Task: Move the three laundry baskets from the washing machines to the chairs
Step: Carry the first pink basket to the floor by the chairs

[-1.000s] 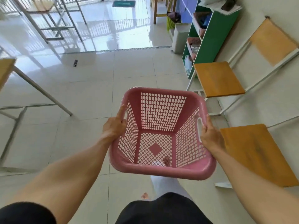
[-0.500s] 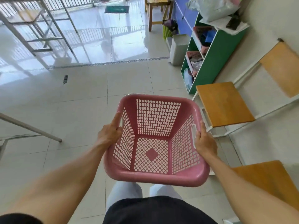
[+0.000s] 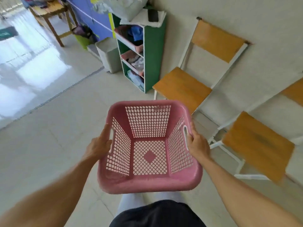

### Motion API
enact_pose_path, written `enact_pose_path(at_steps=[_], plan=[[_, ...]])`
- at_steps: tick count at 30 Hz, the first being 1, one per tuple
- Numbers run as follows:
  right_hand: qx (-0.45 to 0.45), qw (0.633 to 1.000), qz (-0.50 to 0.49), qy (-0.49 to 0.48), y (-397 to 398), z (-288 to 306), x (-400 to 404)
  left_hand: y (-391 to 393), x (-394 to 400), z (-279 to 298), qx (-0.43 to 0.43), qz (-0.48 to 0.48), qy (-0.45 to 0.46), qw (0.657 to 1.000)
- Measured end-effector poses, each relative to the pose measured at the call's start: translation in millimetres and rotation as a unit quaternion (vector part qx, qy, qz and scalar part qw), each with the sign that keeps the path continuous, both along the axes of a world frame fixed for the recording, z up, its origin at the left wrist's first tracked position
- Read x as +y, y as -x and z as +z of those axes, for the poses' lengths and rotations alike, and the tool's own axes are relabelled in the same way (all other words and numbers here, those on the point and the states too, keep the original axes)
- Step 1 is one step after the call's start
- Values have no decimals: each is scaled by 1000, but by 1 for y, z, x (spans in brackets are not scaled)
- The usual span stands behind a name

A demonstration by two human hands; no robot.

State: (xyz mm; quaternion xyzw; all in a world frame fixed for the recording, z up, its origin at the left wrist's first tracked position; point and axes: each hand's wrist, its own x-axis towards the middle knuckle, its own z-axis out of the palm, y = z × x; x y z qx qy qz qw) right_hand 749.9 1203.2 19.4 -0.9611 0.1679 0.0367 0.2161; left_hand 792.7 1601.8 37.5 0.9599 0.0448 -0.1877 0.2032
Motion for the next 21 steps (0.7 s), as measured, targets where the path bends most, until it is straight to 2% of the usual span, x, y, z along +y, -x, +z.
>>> enact_pose_path(at_steps=[4,10,13,19,21], plan=[[43,994,-96,-25,11,-3,2,-68,-7,-10,-8,-100,-5,995],[89,975,-202,-10,6,-26,8,-138,-64,-13,-7,-175,-40,984],[113,965,-236,-20,2,-30,9,-158,-81,-16,3,-204,-67,977],[122,952,-279,-35,-8,-40,13,-191,-95,-24,11,-208,-30,978],[141,948,-282,-48,-15,-44,13,-206,-99,-35,21,-206,-43,977]])
